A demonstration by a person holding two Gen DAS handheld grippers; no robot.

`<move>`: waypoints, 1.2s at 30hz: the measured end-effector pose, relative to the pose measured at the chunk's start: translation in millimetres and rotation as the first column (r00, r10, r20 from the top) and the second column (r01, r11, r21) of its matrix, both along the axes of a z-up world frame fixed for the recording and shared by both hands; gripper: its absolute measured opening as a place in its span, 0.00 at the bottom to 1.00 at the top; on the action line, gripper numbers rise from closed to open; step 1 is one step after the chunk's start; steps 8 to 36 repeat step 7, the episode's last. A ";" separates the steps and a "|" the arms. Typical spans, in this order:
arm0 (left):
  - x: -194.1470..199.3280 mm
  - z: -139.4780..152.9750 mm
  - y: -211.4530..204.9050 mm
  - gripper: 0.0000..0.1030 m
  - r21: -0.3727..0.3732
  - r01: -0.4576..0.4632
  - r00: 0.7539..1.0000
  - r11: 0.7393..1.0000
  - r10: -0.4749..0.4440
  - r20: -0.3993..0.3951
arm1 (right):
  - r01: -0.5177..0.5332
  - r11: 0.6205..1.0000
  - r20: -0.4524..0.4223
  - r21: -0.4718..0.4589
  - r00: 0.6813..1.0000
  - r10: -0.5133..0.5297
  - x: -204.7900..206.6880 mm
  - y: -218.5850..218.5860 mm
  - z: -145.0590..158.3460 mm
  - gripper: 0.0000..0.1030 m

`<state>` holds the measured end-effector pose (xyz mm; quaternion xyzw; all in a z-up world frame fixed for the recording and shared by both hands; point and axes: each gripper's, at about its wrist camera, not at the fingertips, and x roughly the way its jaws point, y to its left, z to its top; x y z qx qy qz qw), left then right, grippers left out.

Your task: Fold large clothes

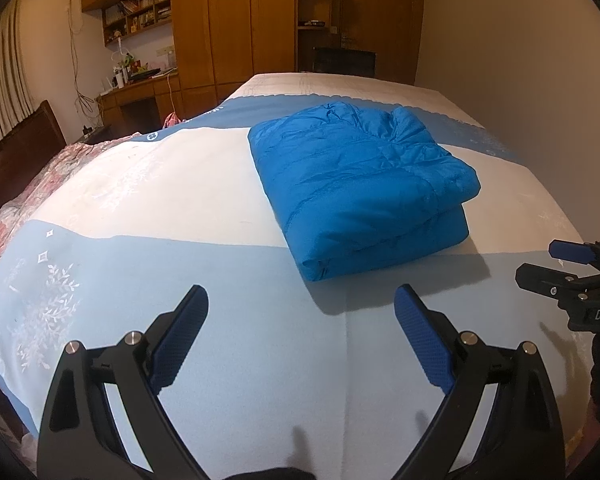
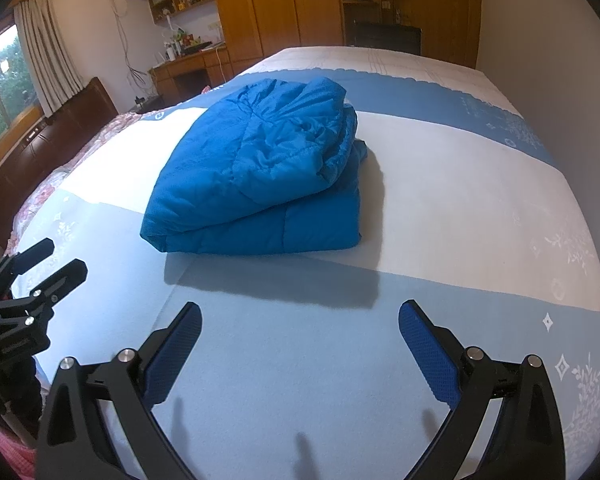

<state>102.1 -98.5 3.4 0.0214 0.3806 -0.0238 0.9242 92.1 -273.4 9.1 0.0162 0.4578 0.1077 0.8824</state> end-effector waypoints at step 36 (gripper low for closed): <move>0.3 0.0 -0.4 0.91 -0.002 -0.002 1.000 1.000 0.002 -0.006 | 0.001 1.000 -0.002 0.001 1.000 -0.001 0.4 -0.4 -0.4 0.96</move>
